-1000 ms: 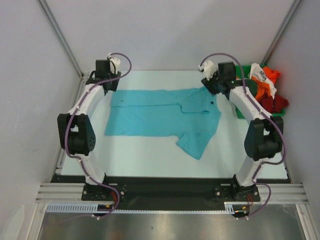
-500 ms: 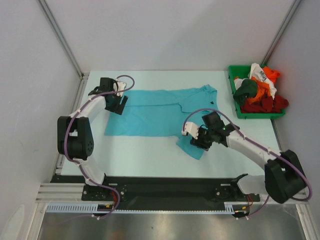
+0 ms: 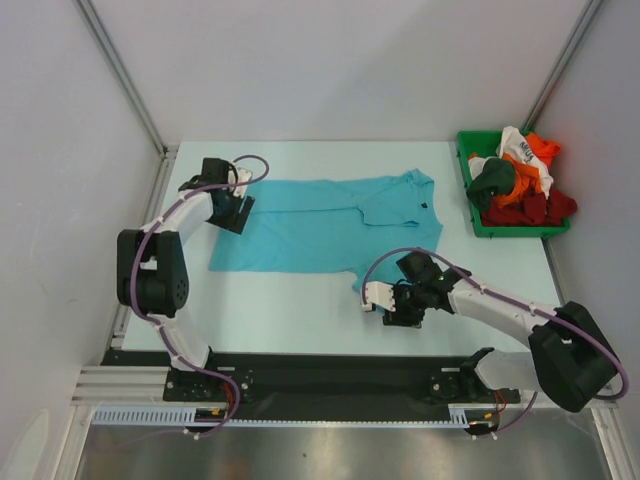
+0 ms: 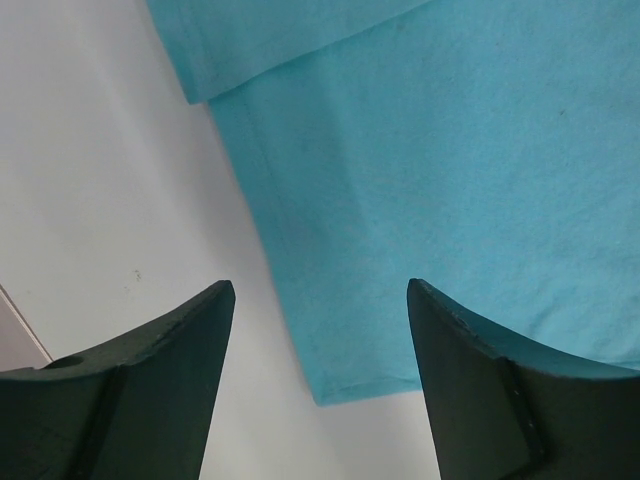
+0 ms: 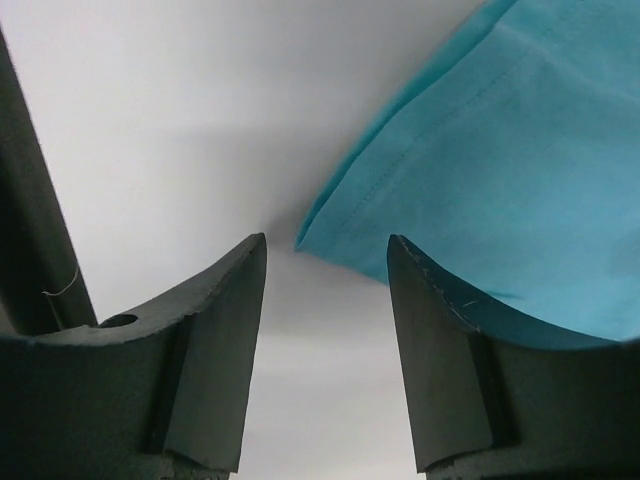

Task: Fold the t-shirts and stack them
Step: Fold the tshirt

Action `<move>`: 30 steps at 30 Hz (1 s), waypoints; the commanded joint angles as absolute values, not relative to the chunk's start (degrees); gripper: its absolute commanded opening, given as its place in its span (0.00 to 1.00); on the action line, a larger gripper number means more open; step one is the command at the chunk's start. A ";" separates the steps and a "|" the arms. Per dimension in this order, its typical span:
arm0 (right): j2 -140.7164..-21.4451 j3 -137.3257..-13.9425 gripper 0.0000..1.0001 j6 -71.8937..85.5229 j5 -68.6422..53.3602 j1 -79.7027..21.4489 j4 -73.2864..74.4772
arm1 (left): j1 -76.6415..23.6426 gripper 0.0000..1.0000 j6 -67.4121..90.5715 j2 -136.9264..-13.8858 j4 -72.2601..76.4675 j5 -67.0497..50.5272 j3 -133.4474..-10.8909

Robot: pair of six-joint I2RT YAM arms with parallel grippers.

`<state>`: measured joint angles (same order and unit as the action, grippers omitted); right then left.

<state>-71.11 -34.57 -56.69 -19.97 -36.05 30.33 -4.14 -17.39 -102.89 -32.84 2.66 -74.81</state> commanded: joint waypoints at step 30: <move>-71.54 -36.74 0.00 -57.74 -17.05 -36.30 32.78 | 10.02 0.50 -10.64 -103.97 -48.08 -9.67 -73.92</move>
<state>-72.16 -36.75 -57.69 -18.09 -36.05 32.58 8.91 -10.55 -103.22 -47.22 -9.04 -73.45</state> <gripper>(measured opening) 0.011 0.503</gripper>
